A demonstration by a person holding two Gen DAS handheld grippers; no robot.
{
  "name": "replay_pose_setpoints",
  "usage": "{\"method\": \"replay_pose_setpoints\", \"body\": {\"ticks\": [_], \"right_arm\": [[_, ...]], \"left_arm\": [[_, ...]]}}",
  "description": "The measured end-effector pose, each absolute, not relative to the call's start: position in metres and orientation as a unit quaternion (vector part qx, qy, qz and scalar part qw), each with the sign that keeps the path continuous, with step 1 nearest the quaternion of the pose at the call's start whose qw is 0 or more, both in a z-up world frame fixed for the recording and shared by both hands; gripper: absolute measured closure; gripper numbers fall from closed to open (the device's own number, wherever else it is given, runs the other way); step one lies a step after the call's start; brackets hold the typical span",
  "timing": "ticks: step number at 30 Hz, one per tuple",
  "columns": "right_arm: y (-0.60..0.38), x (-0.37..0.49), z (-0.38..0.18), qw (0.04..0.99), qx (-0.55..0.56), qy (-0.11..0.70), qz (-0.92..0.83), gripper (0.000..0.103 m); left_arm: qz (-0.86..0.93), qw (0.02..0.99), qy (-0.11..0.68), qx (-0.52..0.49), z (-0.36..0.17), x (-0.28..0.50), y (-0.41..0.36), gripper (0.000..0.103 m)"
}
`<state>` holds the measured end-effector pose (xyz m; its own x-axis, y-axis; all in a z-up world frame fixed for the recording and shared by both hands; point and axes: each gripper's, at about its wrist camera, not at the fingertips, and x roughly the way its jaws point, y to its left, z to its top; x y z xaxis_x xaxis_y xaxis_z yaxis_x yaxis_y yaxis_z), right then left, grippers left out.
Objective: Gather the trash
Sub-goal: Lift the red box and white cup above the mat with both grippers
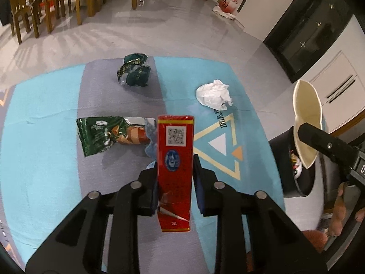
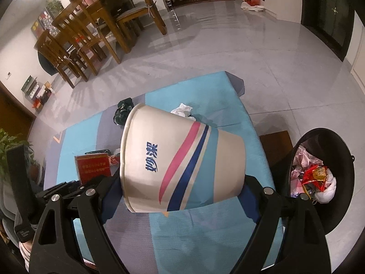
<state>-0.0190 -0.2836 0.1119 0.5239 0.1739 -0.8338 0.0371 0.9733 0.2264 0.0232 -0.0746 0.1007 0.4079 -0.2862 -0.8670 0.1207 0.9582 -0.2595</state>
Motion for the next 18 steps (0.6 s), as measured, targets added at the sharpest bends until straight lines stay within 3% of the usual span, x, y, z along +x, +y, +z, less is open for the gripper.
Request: {"method": "replay_pose_setpoints", "body": {"ticks": [6, 11, 12, 14, 18], "right_arm": [[-0.290, -0.020, 0.113, 0.867, 0.112, 0.485, 0.031, 0.018], [-0.291, -0.020, 0.111, 0.866, 0.107, 0.487, 0.029, 0.018], [-0.291, -0.020, 0.111, 0.867, 0.106, 0.487, 0.028, 0.018], [-0.291, -0.020, 0.111, 0.866, 0.105, 0.487, 0.028, 0.018], [-0.289, -0.019, 0.109, 0.865, 0.103, 0.490, 0.029, 0.018]], "left_arm": [[-0.113, 0.835, 0.532, -0.088, 0.105, 0.024, -0.069, 0.076], [-0.104, 0.835, 0.533, -0.086, 0.108, 0.023, -0.063, 0.070], [-0.105, 0.836, 0.532, -0.085, 0.108, 0.023, -0.063, 0.071], [-0.108, 0.838, 0.530, -0.071, 0.107, 0.021, -0.064, 0.100], [-0.116, 0.827, 0.547, -0.053, 0.093, 0.021, -0.070, 0.102]]}}
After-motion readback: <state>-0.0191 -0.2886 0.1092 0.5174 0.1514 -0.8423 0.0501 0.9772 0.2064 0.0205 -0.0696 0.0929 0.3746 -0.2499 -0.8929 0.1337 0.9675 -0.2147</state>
